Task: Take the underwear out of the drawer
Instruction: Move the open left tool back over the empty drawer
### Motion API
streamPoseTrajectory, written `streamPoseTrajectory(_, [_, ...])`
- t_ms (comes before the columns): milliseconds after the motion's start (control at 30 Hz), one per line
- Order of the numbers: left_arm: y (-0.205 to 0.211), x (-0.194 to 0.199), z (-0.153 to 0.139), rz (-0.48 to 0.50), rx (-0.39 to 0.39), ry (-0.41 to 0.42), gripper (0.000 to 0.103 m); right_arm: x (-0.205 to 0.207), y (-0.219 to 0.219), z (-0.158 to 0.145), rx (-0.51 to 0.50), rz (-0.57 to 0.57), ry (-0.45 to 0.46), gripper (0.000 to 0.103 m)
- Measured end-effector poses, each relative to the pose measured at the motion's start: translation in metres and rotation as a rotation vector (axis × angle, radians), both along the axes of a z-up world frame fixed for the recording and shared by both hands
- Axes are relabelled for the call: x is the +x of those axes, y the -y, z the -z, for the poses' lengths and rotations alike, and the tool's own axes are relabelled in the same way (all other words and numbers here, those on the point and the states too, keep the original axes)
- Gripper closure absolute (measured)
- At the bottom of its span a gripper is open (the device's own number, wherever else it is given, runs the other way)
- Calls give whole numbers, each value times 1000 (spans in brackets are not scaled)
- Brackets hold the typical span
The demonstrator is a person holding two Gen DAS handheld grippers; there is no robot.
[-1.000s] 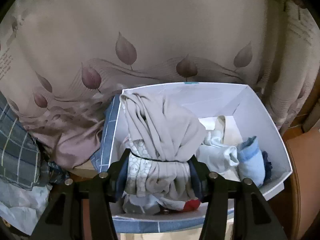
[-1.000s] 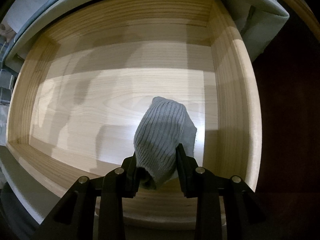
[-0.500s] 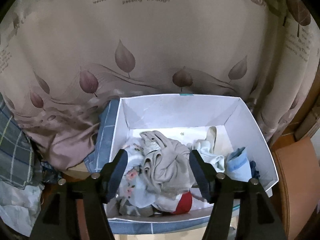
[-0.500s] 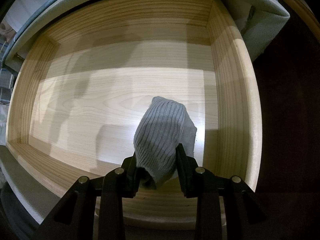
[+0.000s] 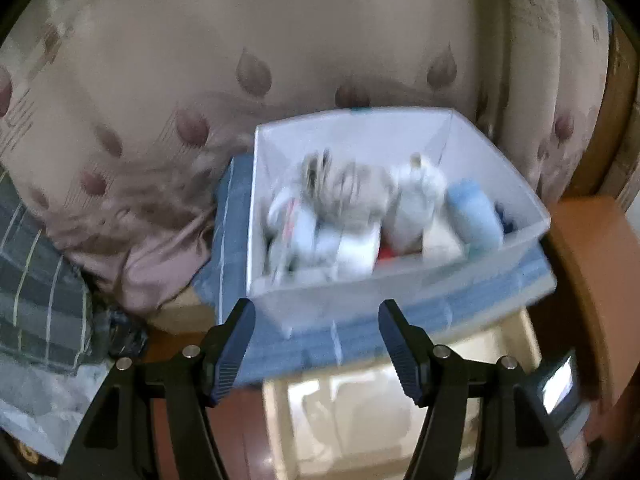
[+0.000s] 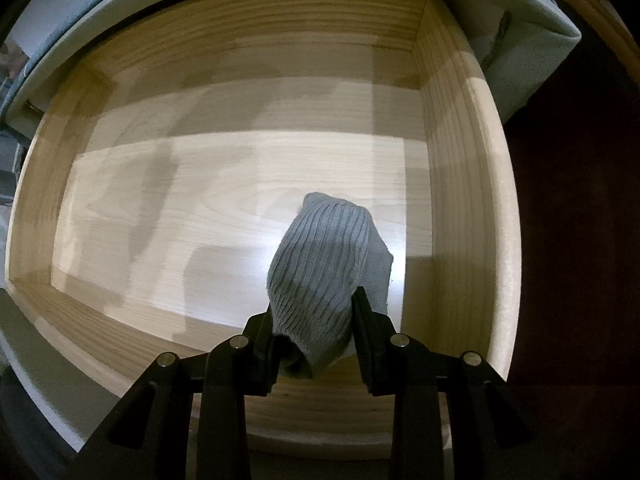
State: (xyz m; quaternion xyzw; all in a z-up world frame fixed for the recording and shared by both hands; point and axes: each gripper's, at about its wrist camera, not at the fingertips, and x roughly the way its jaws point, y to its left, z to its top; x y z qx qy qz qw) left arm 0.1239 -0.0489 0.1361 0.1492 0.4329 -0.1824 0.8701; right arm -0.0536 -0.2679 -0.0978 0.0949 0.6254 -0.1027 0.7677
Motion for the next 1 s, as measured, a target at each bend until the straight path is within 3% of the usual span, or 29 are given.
streamPoseTrajectory(200, [-29,-48,43,-68,64,9,37,2,-9,-1,-41,-8,7,76])
streamPoseTrajectory(633, [-30,-92,123,-190,39,-68,37,5,-25,-6,-98,-36,62,76])
streamPoseTrajectory(867, [-26,-96,141,-226,69,-61,37,3,-36,-11,-129,-36,102,76])
streamPoseTrajectory(1000, [-32,-94,143,-269,48,-57,37,2,-43,-20,-160,-44,136,76])
